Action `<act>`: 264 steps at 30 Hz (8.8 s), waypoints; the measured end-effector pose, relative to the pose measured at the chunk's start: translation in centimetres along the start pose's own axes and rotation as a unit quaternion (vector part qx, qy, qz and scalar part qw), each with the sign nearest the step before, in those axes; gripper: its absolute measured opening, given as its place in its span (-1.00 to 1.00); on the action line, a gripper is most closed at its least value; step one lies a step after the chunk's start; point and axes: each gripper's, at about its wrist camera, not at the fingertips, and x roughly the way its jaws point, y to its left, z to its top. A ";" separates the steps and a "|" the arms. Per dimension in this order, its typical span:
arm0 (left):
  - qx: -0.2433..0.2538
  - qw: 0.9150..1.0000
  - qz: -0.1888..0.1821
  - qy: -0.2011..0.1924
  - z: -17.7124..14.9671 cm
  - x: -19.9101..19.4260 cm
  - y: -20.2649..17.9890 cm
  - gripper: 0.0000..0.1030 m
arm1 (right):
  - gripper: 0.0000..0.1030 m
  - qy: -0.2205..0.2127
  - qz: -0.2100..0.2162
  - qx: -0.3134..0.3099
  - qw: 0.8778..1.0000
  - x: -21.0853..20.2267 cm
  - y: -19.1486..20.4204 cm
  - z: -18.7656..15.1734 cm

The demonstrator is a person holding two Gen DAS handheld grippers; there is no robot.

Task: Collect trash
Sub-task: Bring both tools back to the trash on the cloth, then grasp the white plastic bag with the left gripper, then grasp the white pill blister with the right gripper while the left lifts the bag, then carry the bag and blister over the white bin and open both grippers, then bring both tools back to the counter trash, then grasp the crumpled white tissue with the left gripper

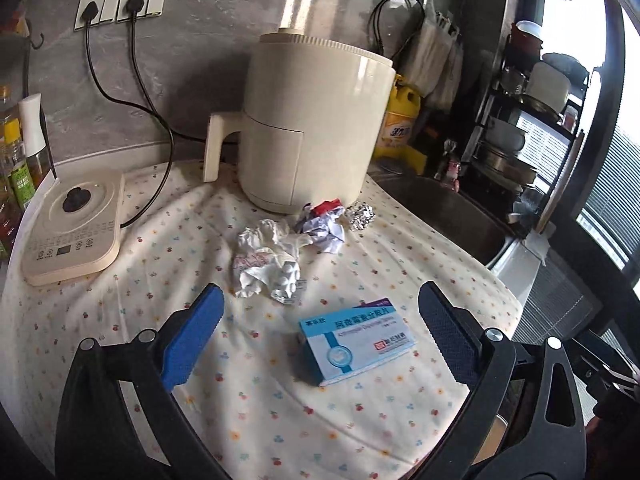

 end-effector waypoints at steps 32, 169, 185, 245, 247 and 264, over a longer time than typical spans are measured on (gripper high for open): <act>-0.064 0.988 0.065 0.125 1.7 14.4 6.7 -0.02 | 0.75 0.047 0.087 -0.061 0.993 12.7 8.7 5.8; 0.124 0.952 -0.164 0.227 -24.1 4.5 -28.8 0.03 | -0.60 0.103 -0.083 0.114 0.985 -10.0 -24.4 -15.2; 0.109 0.976 -0.126 0.140 -15.2 1.4 -23.0 0.49 | 0.16 0.057 -0.057 0.095 0.992 -8.9 -19.9 -9.4; -0.077 0.991 0.101 0.041 3.5 6.8 9.1 0.76 | 0.82 0.043 0.120 -0.067 0.990 11.7 9.7 6.6; -0.088 0.989 0.108 0.047 3.8 7.9 9.4 0.73 | 0.82 0.050 0.132 -0.073 0.987 12.9 10.2 7.2; -0.109 0.974 0.140 0.137 3.2 16.7 10.4 -0.34 | 0.76 0.112 0.180 -0.093 0.973 23.0 13.0 9.3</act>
